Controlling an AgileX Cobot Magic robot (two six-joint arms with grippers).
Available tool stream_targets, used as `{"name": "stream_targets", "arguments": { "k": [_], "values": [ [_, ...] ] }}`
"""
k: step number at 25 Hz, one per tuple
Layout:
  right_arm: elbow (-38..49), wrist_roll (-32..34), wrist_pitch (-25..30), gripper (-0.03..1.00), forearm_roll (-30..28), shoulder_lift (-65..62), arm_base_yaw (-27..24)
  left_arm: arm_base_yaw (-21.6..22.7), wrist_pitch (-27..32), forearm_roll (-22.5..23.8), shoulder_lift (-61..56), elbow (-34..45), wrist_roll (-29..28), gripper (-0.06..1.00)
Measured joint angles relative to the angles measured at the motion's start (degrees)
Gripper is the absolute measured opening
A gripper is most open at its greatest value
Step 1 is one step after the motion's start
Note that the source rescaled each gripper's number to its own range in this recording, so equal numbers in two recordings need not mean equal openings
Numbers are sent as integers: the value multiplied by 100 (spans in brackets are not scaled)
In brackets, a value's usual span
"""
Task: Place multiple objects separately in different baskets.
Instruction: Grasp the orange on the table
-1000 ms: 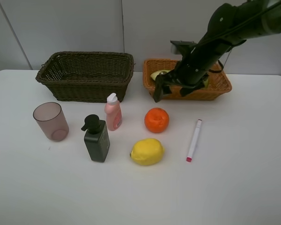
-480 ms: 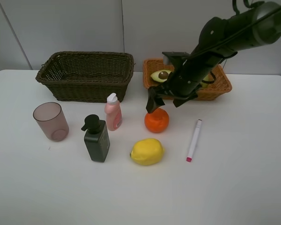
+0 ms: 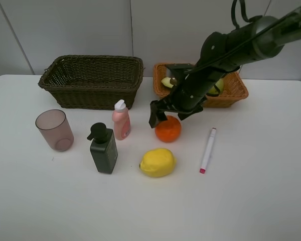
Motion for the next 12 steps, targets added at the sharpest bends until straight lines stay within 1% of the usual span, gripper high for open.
{"name": "stream_targets", "arguments": {
  "k": [12],
  "values": [
    [6, 0, -46, 100, -6, 178, 0, 0, 0, 5, 0, 0, 0, 89]
  ]
}}
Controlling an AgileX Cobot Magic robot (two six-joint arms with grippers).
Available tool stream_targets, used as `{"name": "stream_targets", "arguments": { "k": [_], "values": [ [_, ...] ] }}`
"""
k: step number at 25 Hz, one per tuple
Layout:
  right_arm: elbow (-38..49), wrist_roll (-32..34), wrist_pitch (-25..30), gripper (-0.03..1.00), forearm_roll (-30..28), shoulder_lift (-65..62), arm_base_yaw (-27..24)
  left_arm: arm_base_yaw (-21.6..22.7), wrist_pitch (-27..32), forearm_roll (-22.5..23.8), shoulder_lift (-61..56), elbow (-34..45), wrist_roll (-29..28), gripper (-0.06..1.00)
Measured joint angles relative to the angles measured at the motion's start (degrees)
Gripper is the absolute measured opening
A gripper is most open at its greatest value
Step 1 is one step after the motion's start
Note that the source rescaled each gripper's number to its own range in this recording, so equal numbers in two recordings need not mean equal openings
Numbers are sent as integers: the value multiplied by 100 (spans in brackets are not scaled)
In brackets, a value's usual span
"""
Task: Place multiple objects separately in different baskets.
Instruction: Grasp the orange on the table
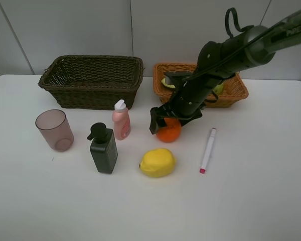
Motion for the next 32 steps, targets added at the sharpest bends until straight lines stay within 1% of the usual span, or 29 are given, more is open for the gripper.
{"name": "stream_targets", "arguments": {
  "k": [5, 7, 10, 12, 13, 32],
  "values": [
    [0, 7, 16, 100, 0, 0, 0, 0, 0, 0, 0, 0, 0, 89],
    [0, 7, 29, 98, 0, 0, 0, 0, 0, 0, 0, 0, 0, 89],
    [0, 7, 35, 89, 0, 0, 0, 0, 0, 0, 0, 0, 0, 89],
    [0, 7, 40, 76, -20, 0, 0, 0, 0, 0, 0, 0, 0, 89],
    [0, 13, 40, 72, -34, 0, 0, 0, 0, 0, 0, 0, 0, 89],
    [0, 20, 46, 72, -50, 0, 2, 0, 0, 0, 0, 0, 0, 89]
  ]
}}
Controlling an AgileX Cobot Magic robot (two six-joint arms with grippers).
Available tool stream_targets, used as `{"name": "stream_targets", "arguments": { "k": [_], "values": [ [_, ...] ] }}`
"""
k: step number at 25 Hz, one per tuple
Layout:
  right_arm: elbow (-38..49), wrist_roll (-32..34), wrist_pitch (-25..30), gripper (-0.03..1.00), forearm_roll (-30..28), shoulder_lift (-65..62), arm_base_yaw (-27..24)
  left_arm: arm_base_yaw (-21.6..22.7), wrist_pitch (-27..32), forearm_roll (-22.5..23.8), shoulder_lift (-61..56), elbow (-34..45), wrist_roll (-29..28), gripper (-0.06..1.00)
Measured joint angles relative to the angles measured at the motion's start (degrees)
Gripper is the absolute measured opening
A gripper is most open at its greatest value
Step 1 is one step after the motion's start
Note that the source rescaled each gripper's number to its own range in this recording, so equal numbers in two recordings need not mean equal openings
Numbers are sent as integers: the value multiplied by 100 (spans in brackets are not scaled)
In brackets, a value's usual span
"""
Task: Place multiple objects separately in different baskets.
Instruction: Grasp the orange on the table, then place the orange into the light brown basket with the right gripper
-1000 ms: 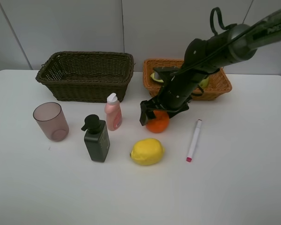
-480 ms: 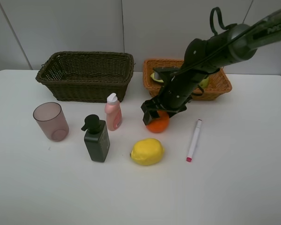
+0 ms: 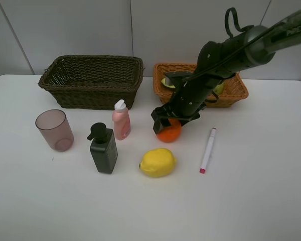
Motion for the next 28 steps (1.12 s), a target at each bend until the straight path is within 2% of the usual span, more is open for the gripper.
{"name": "stream_targets", "arguments": {
  "k": [14, 24, 28],
  "values": [
    [-6, 0, 456, 72, -17, -95, 0, 0, 0, 0, 0, 0, 0, 89],
    [-6, 0, 867, 72, -47, -730, 0, 0, 0, 0, 0, 0, 0, 89],
    [-6, 0, 887, 72, -296, -979, 0, 0, 0, 0, 0, 0, 0, 89]
  ]
}}
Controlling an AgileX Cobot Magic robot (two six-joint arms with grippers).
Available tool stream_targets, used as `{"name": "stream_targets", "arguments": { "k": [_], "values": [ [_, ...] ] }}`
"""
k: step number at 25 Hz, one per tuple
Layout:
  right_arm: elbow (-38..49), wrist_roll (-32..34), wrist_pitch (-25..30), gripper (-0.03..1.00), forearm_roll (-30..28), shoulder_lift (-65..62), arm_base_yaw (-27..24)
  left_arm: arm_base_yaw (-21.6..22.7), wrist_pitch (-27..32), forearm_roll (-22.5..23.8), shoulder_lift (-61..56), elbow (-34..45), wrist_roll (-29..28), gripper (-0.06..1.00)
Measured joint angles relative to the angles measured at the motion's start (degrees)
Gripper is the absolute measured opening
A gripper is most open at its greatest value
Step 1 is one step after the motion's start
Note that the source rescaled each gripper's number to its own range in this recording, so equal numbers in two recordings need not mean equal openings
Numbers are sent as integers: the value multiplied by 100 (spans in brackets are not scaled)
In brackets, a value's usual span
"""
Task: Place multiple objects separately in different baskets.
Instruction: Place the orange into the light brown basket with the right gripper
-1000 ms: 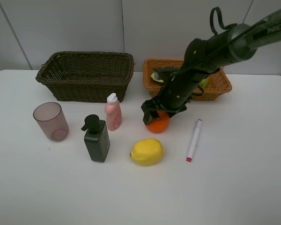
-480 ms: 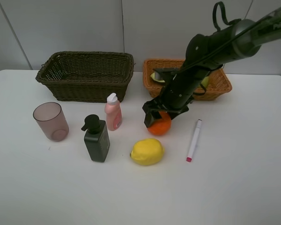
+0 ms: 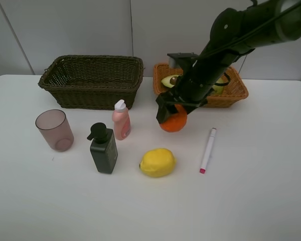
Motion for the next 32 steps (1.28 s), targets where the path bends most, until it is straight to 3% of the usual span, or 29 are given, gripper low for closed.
{"name": "stream_targets", "arguments": {
  "k": [5, 17, 32],
  "values": [
    [-92, 47, -75, 72, -602, -139, 0, 0, 0, 0, 0, 0, 0, 89],
    [-1319, 319, -40, 72, -1746, -139, -6, 0, 0, 0, 0, 0, 0, 89],
    [-1825, 326, -947, 72, -1910, 606, -1065, 0, 0, 0, 0, 0, 0, 89]
  ]
}}
